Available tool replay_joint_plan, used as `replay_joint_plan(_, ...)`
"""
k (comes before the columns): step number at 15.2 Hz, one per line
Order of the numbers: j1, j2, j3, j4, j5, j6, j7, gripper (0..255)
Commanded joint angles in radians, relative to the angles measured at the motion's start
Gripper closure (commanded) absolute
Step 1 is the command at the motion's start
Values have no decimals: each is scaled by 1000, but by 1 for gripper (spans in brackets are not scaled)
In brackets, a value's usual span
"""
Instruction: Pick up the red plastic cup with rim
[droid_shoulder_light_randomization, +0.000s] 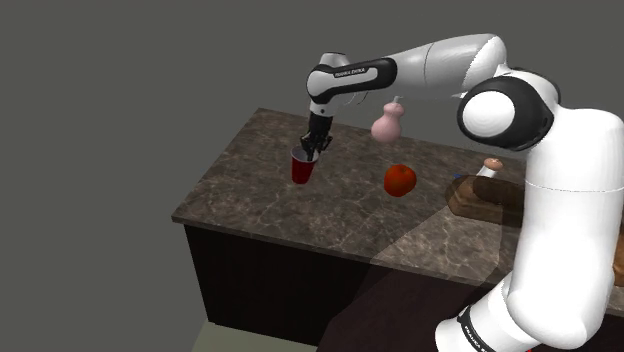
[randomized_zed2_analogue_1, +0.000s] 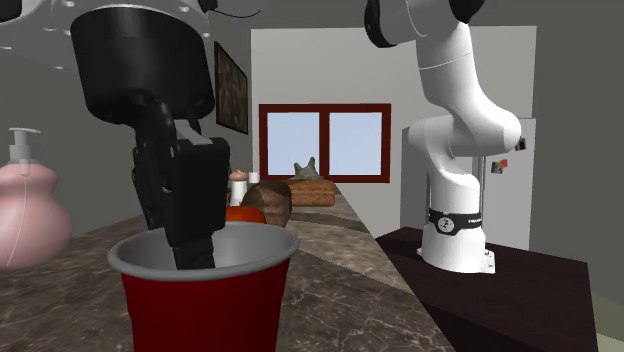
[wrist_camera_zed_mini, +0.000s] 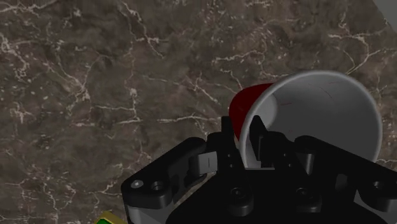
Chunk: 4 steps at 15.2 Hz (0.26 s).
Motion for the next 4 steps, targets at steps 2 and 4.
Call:
replay_joint_plan(2,-1,-13,0,23,-1,-35,5,255)
replay_joint_plan(4,-1,-14,0,24,-2,-37,5,255)
